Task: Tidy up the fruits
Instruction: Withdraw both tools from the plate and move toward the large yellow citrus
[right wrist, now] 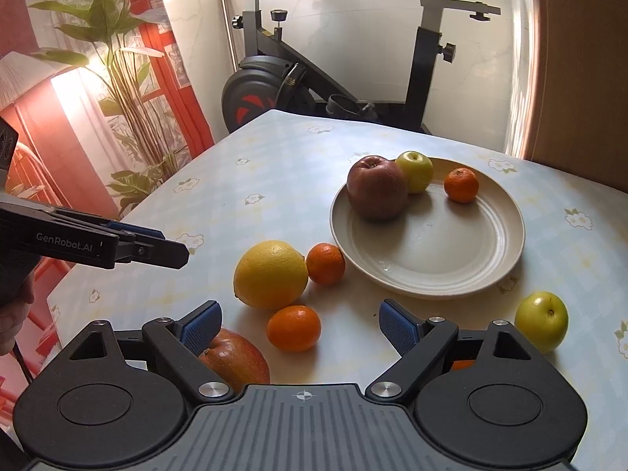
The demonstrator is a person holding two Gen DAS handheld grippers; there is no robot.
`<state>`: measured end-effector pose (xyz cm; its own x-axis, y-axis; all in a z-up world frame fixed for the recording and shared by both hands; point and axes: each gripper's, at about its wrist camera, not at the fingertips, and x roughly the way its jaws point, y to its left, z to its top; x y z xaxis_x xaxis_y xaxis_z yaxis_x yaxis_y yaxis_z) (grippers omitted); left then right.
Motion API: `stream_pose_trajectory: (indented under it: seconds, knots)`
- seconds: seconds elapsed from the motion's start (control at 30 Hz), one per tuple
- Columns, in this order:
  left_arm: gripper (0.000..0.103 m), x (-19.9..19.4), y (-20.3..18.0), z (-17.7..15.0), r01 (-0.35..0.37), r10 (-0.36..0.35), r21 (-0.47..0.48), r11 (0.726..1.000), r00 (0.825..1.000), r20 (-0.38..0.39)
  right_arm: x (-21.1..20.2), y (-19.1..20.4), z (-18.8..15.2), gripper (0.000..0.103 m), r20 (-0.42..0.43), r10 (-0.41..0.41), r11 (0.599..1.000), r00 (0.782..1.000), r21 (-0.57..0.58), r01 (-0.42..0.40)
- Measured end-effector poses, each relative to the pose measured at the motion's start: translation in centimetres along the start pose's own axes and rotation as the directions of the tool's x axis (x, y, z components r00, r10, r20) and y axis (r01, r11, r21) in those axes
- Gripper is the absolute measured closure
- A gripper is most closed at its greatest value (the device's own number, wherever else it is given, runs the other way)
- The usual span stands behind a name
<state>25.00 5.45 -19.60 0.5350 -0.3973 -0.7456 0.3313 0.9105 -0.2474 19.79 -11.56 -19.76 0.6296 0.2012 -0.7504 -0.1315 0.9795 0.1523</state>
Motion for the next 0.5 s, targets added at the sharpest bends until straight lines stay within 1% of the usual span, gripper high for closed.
stream_pose_trajectory:
  seconds: [0.1,0.23,0.33,0.5]
  knots:
    - [0.049,1.9,-0.5,0.8,0.054,-0.054,0.007,0.999,0.998,-0.009,0.5,-0.2,0.5,0.018,0.001,-0.01,1.0,1.0,0.003,0.01]
    - [0.049,3.7,-1.8,1.5,0.065,-0.064,0.032,0.997,0.997,-0.033,0.7,-0.6,0.3,0.018,-0.011,-0.022,1.0,1.0,0.011,0.022]
    - [0.049,4.4,-2.6,1.5,0.05,-0.048,0.064,0.997,0.998,-0.045,0.7,-1.0,-0.1,0.018,-0.02,-0.035,0.999,0.999,0.01,0.036]
    - [0.049,4.3,-2.2,1.4,0.05,-0.048,0.05,0.998,0.998,-0.039,0.2,-2.0,-0.3,0.018,-0.011,-0.053,0.998,0.999,0.029,0.054]
